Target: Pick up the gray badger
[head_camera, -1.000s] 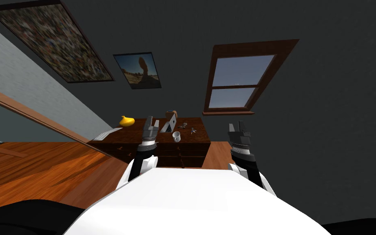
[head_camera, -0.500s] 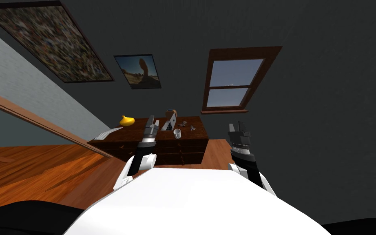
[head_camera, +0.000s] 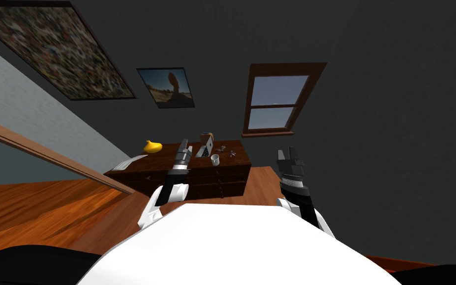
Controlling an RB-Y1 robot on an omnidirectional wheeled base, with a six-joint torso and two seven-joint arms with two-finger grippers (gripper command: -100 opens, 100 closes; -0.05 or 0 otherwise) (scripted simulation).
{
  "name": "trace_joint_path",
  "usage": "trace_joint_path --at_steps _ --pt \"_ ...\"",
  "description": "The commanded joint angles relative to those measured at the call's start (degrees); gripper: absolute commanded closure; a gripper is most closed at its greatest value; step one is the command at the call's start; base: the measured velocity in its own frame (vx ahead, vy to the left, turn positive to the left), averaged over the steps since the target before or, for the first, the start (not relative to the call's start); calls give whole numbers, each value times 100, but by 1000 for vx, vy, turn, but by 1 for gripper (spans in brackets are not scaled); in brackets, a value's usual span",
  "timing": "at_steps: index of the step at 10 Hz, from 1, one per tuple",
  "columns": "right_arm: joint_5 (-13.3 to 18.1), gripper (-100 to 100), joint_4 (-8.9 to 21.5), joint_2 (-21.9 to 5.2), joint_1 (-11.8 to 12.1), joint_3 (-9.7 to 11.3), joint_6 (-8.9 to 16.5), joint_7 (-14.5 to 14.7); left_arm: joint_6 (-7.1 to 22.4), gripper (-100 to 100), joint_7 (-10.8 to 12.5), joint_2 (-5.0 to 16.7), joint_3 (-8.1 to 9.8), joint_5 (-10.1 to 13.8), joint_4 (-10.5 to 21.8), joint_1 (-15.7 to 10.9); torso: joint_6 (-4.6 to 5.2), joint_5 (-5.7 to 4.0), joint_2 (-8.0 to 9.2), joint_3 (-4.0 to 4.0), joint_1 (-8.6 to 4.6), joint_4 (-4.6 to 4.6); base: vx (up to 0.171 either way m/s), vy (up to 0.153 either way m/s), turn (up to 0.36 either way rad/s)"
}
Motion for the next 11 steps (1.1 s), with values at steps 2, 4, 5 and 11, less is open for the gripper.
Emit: trace_joint_path --at_steps 2,4,5,11 --pt "0 0 0 0 1 0 0 0 430 -100 25 37 127 2 37 -150 -2 0 -3 -1 -2 0 -64 15 -66" --pt "0 0 0 0 1 0 0 0 718 -100 42 56 217 5 82 -261 -2 0 -5 -2 0 -1 -56 16 -80" --pt "0 0 0 0 0 0 0 0 811 -100 42 56 217 5 82 -261 0 0 -4 -2 0 -1 -49 19 -64" --pt "0 0 0 0 0 0 0 0 1754 -100 101 110 508 24 261 -628 0 1 -10 -5 3 -2 -47 19 -96"
